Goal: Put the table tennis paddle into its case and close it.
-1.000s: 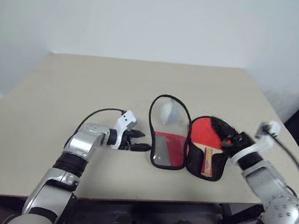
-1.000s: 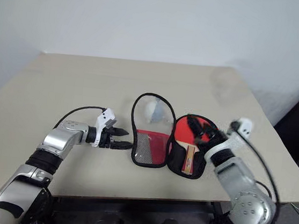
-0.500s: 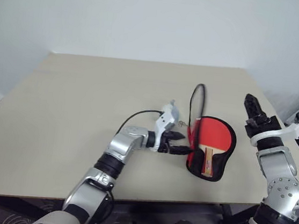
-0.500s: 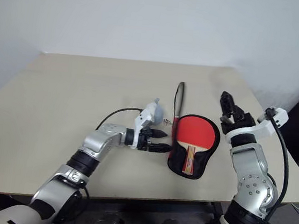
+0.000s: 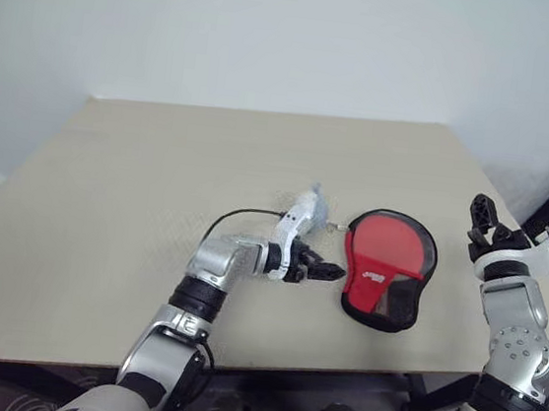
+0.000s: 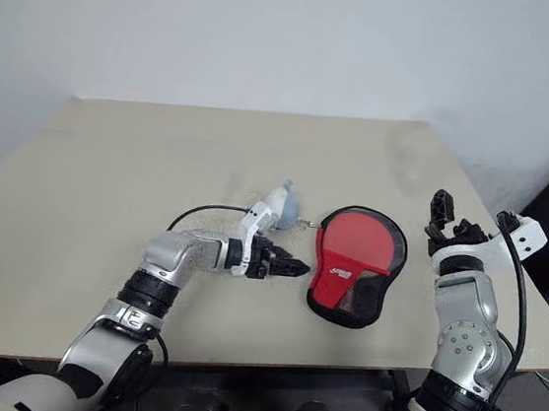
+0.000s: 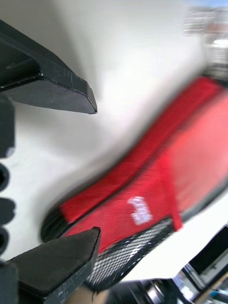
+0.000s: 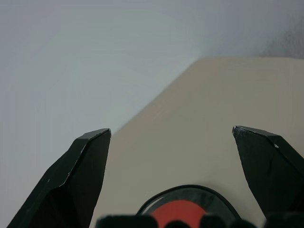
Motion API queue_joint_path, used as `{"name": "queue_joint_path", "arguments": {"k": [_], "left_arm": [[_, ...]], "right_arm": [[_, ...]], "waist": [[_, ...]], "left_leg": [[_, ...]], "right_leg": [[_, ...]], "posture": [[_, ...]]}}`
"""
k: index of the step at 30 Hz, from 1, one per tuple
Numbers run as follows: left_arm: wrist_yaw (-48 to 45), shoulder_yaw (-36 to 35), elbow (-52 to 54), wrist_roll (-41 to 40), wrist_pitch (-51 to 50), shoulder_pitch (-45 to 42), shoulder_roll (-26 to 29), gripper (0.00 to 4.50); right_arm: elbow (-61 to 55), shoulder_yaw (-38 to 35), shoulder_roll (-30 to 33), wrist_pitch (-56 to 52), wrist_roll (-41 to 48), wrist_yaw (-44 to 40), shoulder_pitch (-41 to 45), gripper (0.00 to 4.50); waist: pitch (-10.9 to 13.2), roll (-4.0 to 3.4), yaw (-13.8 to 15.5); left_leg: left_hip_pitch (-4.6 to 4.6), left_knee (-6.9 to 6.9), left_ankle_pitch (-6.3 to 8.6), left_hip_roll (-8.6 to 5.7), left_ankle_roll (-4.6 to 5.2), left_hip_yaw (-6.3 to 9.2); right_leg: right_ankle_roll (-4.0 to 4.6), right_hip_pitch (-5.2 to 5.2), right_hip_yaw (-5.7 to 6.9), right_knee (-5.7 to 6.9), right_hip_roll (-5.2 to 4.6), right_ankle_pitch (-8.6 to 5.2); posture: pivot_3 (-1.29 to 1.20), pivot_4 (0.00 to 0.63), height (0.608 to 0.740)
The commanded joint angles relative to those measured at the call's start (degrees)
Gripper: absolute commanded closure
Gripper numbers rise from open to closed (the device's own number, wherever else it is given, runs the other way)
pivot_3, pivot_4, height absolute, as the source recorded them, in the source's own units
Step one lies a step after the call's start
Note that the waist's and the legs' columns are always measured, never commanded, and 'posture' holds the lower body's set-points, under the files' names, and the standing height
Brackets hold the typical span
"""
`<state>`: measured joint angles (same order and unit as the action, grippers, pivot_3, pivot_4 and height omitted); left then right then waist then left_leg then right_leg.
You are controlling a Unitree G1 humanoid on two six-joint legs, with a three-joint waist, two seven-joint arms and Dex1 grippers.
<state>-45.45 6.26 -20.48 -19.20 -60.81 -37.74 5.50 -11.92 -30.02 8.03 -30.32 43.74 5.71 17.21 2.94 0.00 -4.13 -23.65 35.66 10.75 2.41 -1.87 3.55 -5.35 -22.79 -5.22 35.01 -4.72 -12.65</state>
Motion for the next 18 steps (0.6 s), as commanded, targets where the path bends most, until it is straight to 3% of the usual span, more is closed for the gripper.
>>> {"name": "queue_joint_path", "arguments": {"k": [1, 18], "left_arm": [[1.21, -0.96, 0.82, -3.29, -4.98, -2.71, -2.49, 0.47], [6.58, -8.11, -15.35, -7.18, -12.63, -10.84, -11.70, 0.47]], "right_arm": [[-0.25, 0.48, 0.18, 1.41, -0.50, 0.46, 0.56, 0.06], [-0.17, -0.77, 0.17, 2.60, -0.95, 3.16, -1.18, 0.06]], "waist": [[0.00, -0.01, 0.03], [0.02, -0.09, 0.02]], "left_leg": [[0.02, 0.00, 0.00, 0.00, 0.00, 0.00], [0.02, 0.07, 0.01, -0.14, -0.02, 0.17]], "right_leg": [[0.00, 0.03, 0.00, -0.01, 0.00, 0.00], [-0.03, 0.24, -0.02, -0.19, 0.01, -0.02]], "posture": [[0.00, 0.000, 0.740], [0.00, 0.000, 0.740]]}}
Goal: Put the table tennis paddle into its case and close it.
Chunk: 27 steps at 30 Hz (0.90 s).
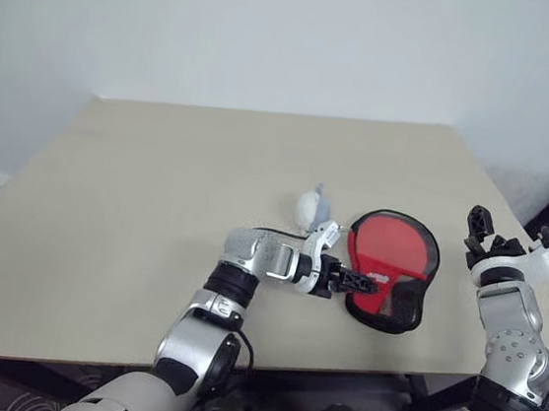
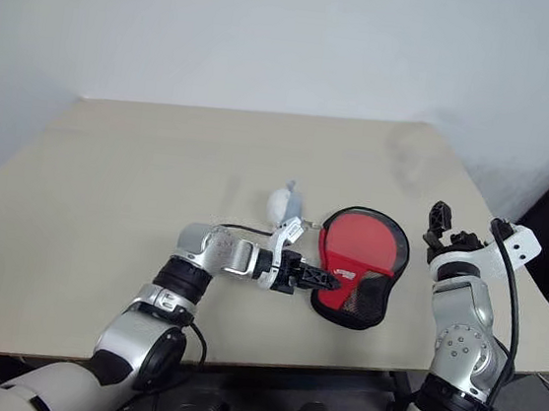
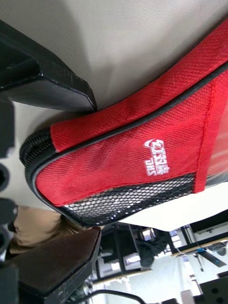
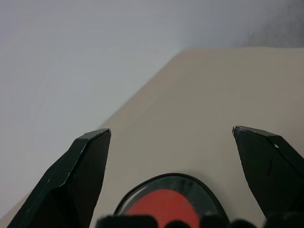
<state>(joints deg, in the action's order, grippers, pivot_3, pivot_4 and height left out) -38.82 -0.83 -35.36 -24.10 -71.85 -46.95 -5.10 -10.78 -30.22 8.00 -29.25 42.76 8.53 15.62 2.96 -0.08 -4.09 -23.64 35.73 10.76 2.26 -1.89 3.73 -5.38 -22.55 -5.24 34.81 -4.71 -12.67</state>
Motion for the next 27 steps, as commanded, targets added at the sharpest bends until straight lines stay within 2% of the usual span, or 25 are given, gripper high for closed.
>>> {"name": "queue_joint_path", "arguments": {"k": [1, 4, 14, 20, 24, 27], "left_arm": [[0.36, -1.11, -0.74, -2.23, -2.13, -1.68, -1.33, 0.47], [2.16, -0.88, -1.71, -1.55, -3.09, -1.48, -1.78, 1.03], [2.47, -3.84, -0.96, -4.61, -7.57, -0.89, -2.58, 4.49], [8.14, -8.41, -4.39, -4.02, -9.69, -1.72, -1.03, 4.49], [10.61, -13.13, 0.82, -6.03, -17.54, 0.60, 1.43, 4.49], [13.15, -15.55, 4.49, -6.48, -20.49, 2.58, 5.49, 4.49]], "right_arm": [[-1.27, -0.61, 0.17, 1.66, -0.05, 0.48, 0.25, 0.06], [-1.27, -0.62, 0.01, 2.13, -0.44, 1.00, -0.16, 0.00], [-0.76, -0.54, 0.00, 3.12, -1.87, 2.16, -0.81, 0.00], [-0.65, -0.48, -0.45, 3.49, -2.32, 2.32, -1.57, 0.00], [-0.43, -0.19, -0.70, 3.59, -2.48, 2.27, -1.78, 0.00], [-0.02, 0.46, -0.40, 3.22, -2.85, 2.06, -1.41, 0.00]], "waist": [[0.00, 0.00, -0.02], [0.01, -0.02, -0.02], [0.02, -0.05, -0.08], [0.02, -0.07, -0.09], [0.02, -0.11, -0.56], [0.02, -0.12, -1.13]], "left_leg": [[0.00, 0.00, 0.00, 0.00, 0.00, 0.00], [-0.01, -0.04, 0.00, 0.00, 0.00, 0.02], [-0.01, -0.04, 0.00, -0.01, 0.00, 0.02], [-0.01, -0.06, 0.00, -0.01, 0.00, 0.02], [0.00, -0.09, 0.00, -0.01, 0.00, 0.02], [0.01, -0.16, 0.00, 0.00, 0.00, 0.04]], "right_leg": [[0.00, 0.00, 0.00, 0.01, 0.00, 0.00], [-0.02, -0.02, 0.00, 0.01, 0.00, -0.02], [-0.03, -0.05, -0.01, 0.03, 0.00, -0.02], [-0.03, -0.07, -0.01, 0.03, 0.00, -0.02], [-0.03, -0.11, -0.01, 0.06, 0.00, -0.02], [-0.03, -0.12, -0.01, 0.06, 0.00, -0.02]], "posture": [[0.00, 0.000, 0.740], [0.00, 0.000, 0.740], [0.00, 0.000, 0.740], [0.00, 0.000, 0.740], [0.00, 0.000, 0.740], [0.00, 0.000, 0.740]]}}
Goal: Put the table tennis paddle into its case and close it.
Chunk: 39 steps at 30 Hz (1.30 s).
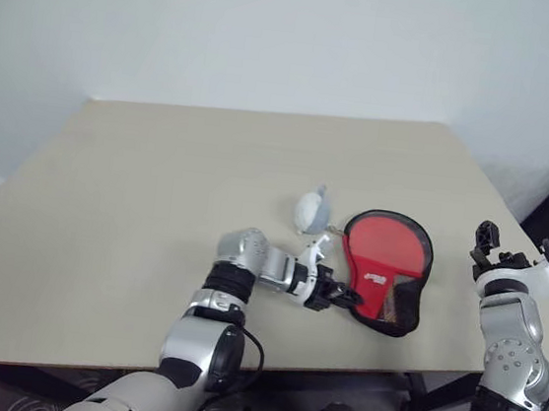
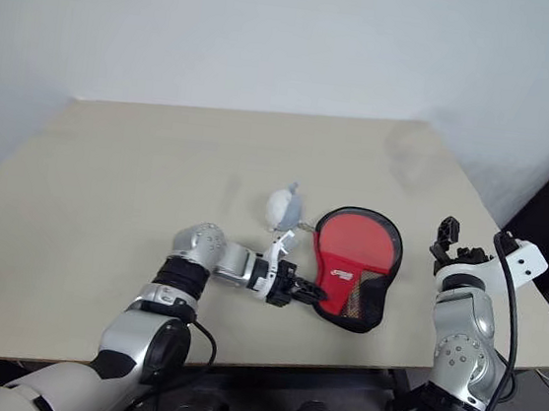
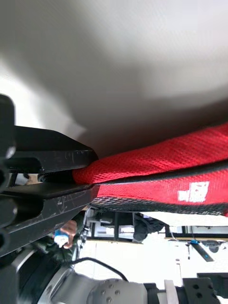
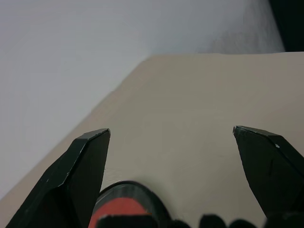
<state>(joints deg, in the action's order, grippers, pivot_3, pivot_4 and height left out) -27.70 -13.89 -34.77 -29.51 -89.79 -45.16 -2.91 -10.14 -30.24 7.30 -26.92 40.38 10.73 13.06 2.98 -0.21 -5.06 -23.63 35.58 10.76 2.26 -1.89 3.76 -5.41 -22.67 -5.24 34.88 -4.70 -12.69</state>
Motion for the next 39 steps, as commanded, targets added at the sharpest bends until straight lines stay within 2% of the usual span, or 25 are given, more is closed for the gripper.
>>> {"name": "queue_joint_path", "arguments": {"k": [1, 3, 6, 10, 13, 20, 24, 27, 35, 39], "left_arm": [[2.70, -2.89, 5.06, -2.03, -2.69, 1.49, 4.68, 4.49], [3.49, -2.24, 7.72, -5.52, -2.71, 3.44, 7.72, 4.49], [5.07, -1.03, 9.77, -15.64, -2.71, 7.12, 12.46, 4.49], [11.51, 2.65, 14.10, -35.42, -2.71, 13.88, 16.79, 4.49], [17.08, 8.89, 17.91, -50.25, -2.71, 17.15, 19.13, 4.49], [30.98, 16.96, 18.68, -66.55, -2.71, 18.55, 21.81, 4.49], [41.12, 23.53, 19.83, -80.30, 3.25, 20.39, 25.72, 4.49], [43.60, 25.55, 21.08, -83.49, 6.27, 21.55, 25.96, 4.49], [44.18, 26.58, 28.53, -83.49, 9.58, 23.36, 29.28, 4.49], [43.91, 27.77, 28.97, -83.49, 10.19, 22.82, 30.54, 4.49]], "right_arm": [[-0.49, 0.65, 0.38, 0.88, -0.61, -0.20, 1.19, 0.00], [-0.05, 0.79, 0.48, 1.02, -0.67, -0.28, 1.16, 0.00], [0.33, 1.29, 0.68, 0.79, -0.83, -0.56, 1.01, 0.00], [0.84, 1.74, 1.06, 0.45, -0.89, -1.00, 1.27, 0.00], [2.41, 2.19, 1.71, 0.09, -1.28, -1.64, 2.00, 0.00], [3.94, 2.65, 2.19, 0.23, -1.50, -1.93, 3.74, 0.00], [3.43, 2.63, 2.49, 0.01, -1.40, -2.04, 3.16, 0.00], [3.81, 2.48, 3.01, -0.25, -1.41, -2.35, 2.66, 0.00], [6.19, 3.81, 2.34, -0.18, -3.77, -1.04, 2.42, 0.00], [6.35, 3.95, 1.59, -0.65, -4.16, -0.67, 1.83, 0.00]], "waist": [[0.00, 0.00, -0.55], [-0.01, -0.02, -0.92], [-0.02, -0.03, -1.10], [-0.02, -0.04, -1.02], [-0.02, -0.03, -0.71], [-0.02, -0.04, -0.16], [-0.02, -0.05, 0.18], [-0.03, -0.06, 0.58], [-0.05, -0.10, 0.97], [-0.05, -0.11, 0.97]], "left_leg": [[0.00, -0.01, 0.00, 0.00, 0.00, 0.01], [0.04, -0.05, 0.00, 0.00, 0.00, 0.01], [0.09, -0.15, 0.00, 0.01, 0.00, 0.02], [0.08, -0.21, -0.01, 0.01, 0.00, 0.02], [0.07, -0.17, -0.01, 0.01, 0.01, 0.03], [0.07, 0.01, 0.00, -0.01, 0.00, 0.06], [0.06, 0.00, -0.01, -0.01, 0.00, 0.04], [0.06, 0.00, 0.00, -0.01, 0.00, 0.04], [0.06, 0.01, 0.12, -0.03, -0.24, 0.00], [0.06, 0.01, 0.13, -0.03, -0.26, 0.00]], "right_leg": [[0.00, 0.00, 0.00, 0.00, 0.00, 0.00], [0.00, 0.01, -0.01, 0.02, 0.00, 0.00], [0.00, -0.03, -0.04, 0.06, 0.02, 0.00], [0.00, -0.05, -0.08, 0.06, 0.03, 0.00], [0.01, -0.04, -0.09, 0.06, 0.03, 0.00], [0.02, 0.06, -0.08, 0.06, 0.03, 0.00], [0.02, 0.02, -0.09, 0.04, 0.03, 0.00], [0.02, 0.03, -0.09, 0.04, 0.03, 0.00], [0.04, 0.01, -0.10, 0.00, 0.03, 0.01], [0.04, 0.02, -0.11, -0.03, 0.03, 0.01]], "posture": [[0.00, 0.000, 0.740], [0.00, 0.000, 0.740], [0.00, 0.000, 0.740], [0.00, 0.000, 0.740], [0.00, 0.000, 0.740], [0.00, 0.000, 0.740], [0.00, 0.000, 0.740], [0.00, 0.000, 0.740], [0.00, 0.000, 0.740], [0.00, 0.000, 0.740]]}}
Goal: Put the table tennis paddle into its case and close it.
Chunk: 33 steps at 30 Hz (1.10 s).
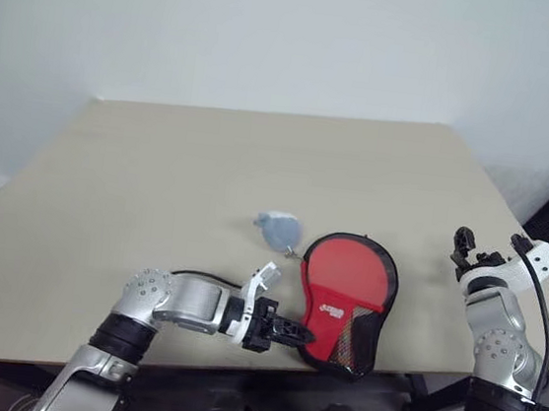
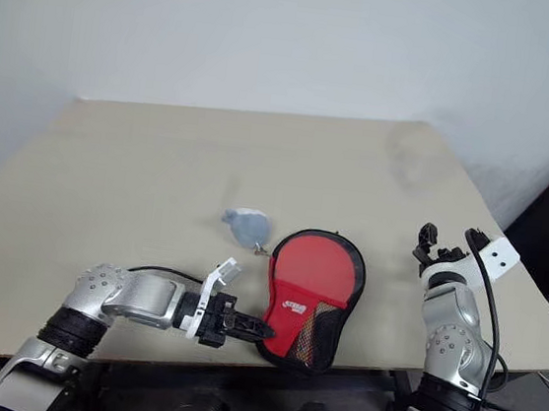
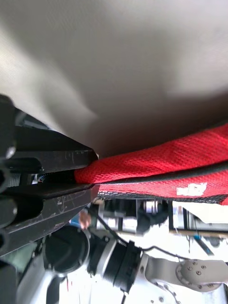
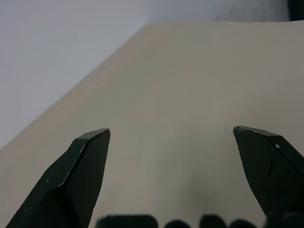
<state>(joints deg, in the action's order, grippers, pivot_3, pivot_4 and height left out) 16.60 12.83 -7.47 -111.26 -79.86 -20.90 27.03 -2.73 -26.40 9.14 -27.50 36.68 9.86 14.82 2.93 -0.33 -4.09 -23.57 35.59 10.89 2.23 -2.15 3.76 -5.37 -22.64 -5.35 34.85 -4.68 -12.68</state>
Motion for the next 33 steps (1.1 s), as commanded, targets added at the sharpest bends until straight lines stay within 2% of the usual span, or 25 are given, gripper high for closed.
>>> {"name": "queue_joint_path", "arguments": {"k": [1, 13, 17, 23, 27, 30, 32, 33], "left_arm": [[-0.37, 1.66, 1.36, -1.74, 0.13, -2.01, 0.87, 4.49], [-5.38, 1.10, -3.41, -1.74, -0.79, -3.11, -0.14, 4.49], [-4.19, 1.17, -2.04, -1.74, 0.40, -2.64, 1.42, 4.49], [-2.90, -2.29, -1.24, -1.74, 2.98, -0.95, 1.40, 4.49], [-2.27, -3.65, -2.67, -1.74, 2.77, -0.96, 1.08, 3.38], [-1.22, -3.16, -2.91, -1.74, 2.71, -1.87, 1.28, 2.33], [0.16, -2.44, -2.86, -1.74, 3.38, -2.70, 1.93, 2.33], [0.03, -1.81, -2.42, -1.74, 3.06, -3.13, 2.46, 2.08]], "right_arm": [[-1.02, 0.15, -0.36, -0.10, -0.63, 0.14, 0.09, 0.00], [0.65, 0.14, 0.70, -1.22, -1.96, -0.27, 2.09, 0.00], [0.76, 0.84, 0.63, -1.37, -2.61, -0.42, 2.56, 0.00], [1.93, 0.90, 0.69, -1.00, -3.42, -0.90, 3.66, 0.00], [2.67, 1.20, 0.67, -0.86, -4.00, -1.32, 4.32, 0.00], [3.19, 1.19, 0.57, -0.61, -4.29, -1.43, 4.70, 0.00], [3.44, 1.27, 0.45, -0.39, -4.51, -1.53, 4.91, 0.00], [3.40, 1.34, 0.31, -0.36, -4.59, -1.57, 4.90, 0.00]], "waist": [[0.00, 0.00, 0.00], [0.01, -0.02, -0.02], [0.01, -0.02, -0.02], [0.02, -0.03, -0.03], [0.02, -0.03, -0.01], [0.02, -0.03, -0.01], [0.02, -0.03, -0.02], [0.02, -0.03, -0.02]], "left_leg": [[0.00, 0.00, 0.00, 0.00, 0.00, 0.00], [-0.01, 0.00, 0.00, -0.01, 0.00, 0.00], [-0.01, 0.00, 0.01, -0.02, -0.02, 0.00], [-0.02, -0.01, 0.01, -0.01, -0.02, 0.00], [-0.03, -0.02, 0.01, -0.01, -0.02, 0.00], [-0.03, -0.01, 0.01, -0.02, -0.02, 0.00], [-0.03, -0.01, 0.01, -0.02, -0.02, -0.01], [-0.04, -0.01, 0.01, -0.02, -0.02, 0.00]], "right_leg": [[0.00, 0.00, 0.00, -0.01, 0.00, 0.00], [0.00, -0.03, 0.00, -0.01, 0.00, 0.00], [0.00, -0.05, 0.00, -0.03, 0.00, 0.00], [0.00, -0.10, -0.01, -0.04, 0.00, 0.00], [0.00, -0.19, -0.01, -0.03, 0.00, 0.00], [0.00, -0.18, -0.01, -0.05, -0.01, 0.00], [0.00, -0.18, -0.01, -0.05, -0.01, 0.00], [0.00, -0.19, -0.01, -0.04, -0.01, 0.00]], "posture": [[0.00, 0.000, 0.740], [0.00, 0.000, 0.740], [0.00, 0.000, 0.740], [0.00, 0.000, 0.740], [0.00, 0.000, 0.740], [0.00, 0.000, 0.740], [0.00, 0.000, 0.740], [0.00, 0.000, 0.740]]}}
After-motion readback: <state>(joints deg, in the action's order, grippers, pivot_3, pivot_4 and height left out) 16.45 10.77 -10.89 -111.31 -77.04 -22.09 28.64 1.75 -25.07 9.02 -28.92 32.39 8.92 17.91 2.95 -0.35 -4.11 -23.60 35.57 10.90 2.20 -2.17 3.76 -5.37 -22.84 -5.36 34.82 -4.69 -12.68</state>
